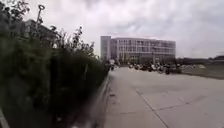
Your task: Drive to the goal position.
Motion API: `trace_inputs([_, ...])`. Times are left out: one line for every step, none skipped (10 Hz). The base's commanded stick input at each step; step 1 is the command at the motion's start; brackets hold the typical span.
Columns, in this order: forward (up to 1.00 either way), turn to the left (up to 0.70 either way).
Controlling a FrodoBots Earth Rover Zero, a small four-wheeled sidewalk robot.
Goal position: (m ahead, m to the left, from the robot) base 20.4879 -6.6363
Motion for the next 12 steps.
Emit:
trace_inputs([0.45, 0.00])
trace_inputs([0.45, 0.00])
trace_inputs([0.45, 0.00])
trace_inputs([0.45, 0.00])
trace_inputs([0.45, 0.00])
trace_inputs([0.45, 0.00])
trace_inputs([0.45, 0.00])
trace_inputs([0.45, -0.09])
trace_inputs([0.45, -0.25])
trace_inputs([0.45, -0.27])
trace_inputs([0.45, -0.08])
trace_inputs([0.45, 0.00])
